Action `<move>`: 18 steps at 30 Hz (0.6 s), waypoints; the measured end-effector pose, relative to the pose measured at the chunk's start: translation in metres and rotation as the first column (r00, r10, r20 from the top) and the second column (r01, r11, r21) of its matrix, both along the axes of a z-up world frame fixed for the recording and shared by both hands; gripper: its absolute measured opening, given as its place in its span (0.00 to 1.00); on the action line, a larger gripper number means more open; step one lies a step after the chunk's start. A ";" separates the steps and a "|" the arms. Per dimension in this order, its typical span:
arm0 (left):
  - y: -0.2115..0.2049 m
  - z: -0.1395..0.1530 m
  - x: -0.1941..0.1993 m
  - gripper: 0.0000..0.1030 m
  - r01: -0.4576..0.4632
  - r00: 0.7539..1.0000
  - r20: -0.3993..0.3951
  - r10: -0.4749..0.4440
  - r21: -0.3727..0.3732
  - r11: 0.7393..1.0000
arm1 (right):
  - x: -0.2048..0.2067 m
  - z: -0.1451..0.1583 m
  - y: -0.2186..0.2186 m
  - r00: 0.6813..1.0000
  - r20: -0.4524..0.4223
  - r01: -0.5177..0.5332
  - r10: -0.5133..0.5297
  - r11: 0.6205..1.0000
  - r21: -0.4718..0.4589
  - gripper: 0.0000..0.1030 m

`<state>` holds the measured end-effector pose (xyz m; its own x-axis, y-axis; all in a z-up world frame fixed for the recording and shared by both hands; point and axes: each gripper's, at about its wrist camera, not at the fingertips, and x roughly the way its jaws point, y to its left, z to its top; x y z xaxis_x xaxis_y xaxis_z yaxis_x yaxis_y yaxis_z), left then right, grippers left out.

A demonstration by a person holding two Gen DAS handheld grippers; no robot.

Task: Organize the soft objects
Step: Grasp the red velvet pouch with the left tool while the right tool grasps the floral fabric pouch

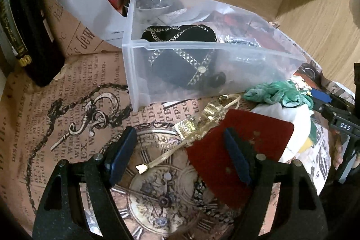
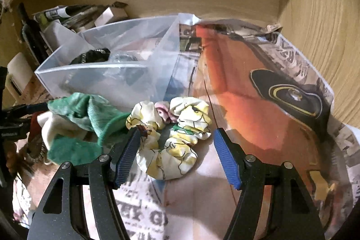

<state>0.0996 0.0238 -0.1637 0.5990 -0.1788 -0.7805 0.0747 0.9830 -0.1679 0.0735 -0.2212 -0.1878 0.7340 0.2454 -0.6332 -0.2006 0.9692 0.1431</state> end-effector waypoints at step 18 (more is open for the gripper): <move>-0.009 0.004 -0.006 0.21 0.032 0.999 0.032 -0.032 -0.018 0.999 | -0.013 0.005 0.000 0.999 0.046 -0.013 0.012 1.000 0.023 0.12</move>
